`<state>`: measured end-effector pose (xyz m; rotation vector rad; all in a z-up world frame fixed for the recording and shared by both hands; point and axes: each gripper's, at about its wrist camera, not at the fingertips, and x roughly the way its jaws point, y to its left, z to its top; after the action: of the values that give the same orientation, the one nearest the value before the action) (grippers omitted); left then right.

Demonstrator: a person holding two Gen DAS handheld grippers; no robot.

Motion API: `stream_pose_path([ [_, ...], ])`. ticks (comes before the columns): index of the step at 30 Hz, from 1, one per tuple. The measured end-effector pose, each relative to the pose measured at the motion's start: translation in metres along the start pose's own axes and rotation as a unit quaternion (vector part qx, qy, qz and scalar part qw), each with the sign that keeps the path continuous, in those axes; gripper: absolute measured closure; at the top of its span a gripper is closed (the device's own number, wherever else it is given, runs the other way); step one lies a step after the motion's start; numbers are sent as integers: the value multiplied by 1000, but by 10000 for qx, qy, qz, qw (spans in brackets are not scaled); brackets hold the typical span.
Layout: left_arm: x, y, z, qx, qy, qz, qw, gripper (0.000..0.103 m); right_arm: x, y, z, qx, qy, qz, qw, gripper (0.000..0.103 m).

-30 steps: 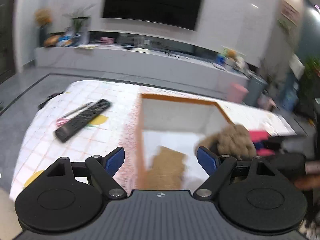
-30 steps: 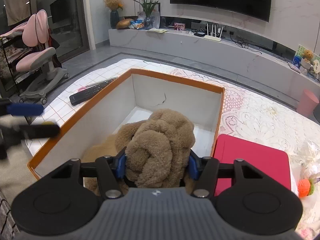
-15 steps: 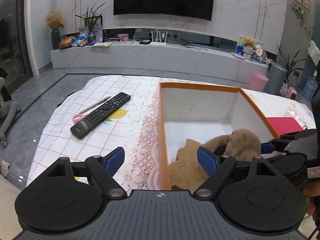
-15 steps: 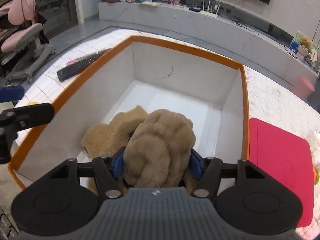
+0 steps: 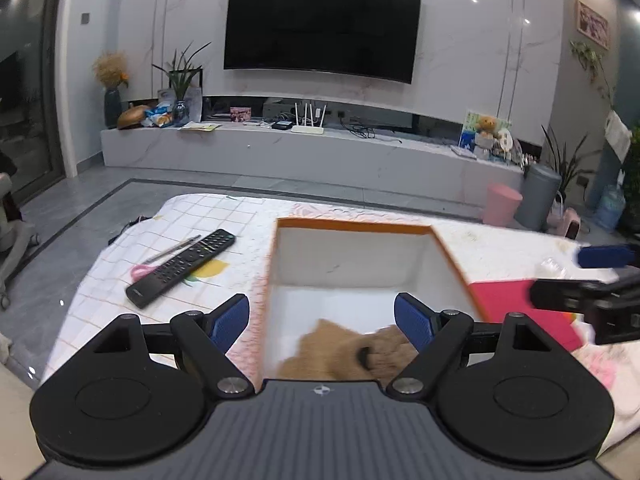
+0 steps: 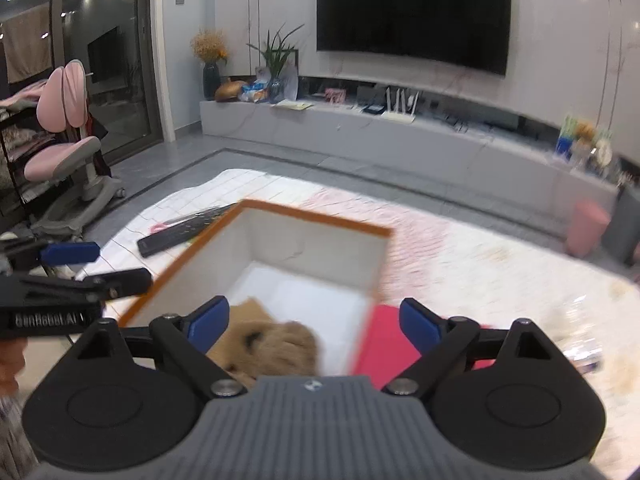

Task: Organize soft objects
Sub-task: 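Grasp the pink-and-white crocheted item with the right tool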

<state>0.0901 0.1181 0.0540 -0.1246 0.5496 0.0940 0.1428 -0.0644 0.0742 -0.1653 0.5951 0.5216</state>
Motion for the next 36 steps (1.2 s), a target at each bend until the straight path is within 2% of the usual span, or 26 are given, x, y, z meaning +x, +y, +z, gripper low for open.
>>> stream_pose_path([
  [3, 2, -31, 0, 113, 196, -332, 9992, 7, -34, -36, -9, -156, -30, -427, 9990, 10],
  [7, 8, -77, -4, 317, 441, -699, 9961, 7, -61, -84, -33, -156, 135, -919, 9956, 8],
  [11, 14, -116, -14, 456, 607, -1004, 9920, 7, -67, -127, -62, 91, 276, -1108, 9934, 6],
  [13, 17, -131, -21, 536, 723, -1023, 9907, 7, -57, -144, -79, 160, 407, -1177, 9921, 6],
  [18, 27, -164, -37, 584, 885, -1090, 9884, 7, -19, -166, -121, -482, 812, -1217, 9881, 6],
  [24, 41, -191, -58, 672, 1177, -1137, 9842, 7, 12, -190, -150, -357, 918, -937, 9907, 5],
  [29, 53, -193, -72, 699, 1373, -1001, 9830, 7, 31, -195, -168, -360, 1137, -774, 9898, 5],
  [32, 49, -199, -78, 1008, 1247, -858, 9833, 7, 40, -195, -174, -317, 1194, -698, 9899, 6],
  [36, 48, -201, -80, 1195, 1203, -802, 9823, 7, 42, -190, -180, -556, 1132, -818, 9886, 23],
])
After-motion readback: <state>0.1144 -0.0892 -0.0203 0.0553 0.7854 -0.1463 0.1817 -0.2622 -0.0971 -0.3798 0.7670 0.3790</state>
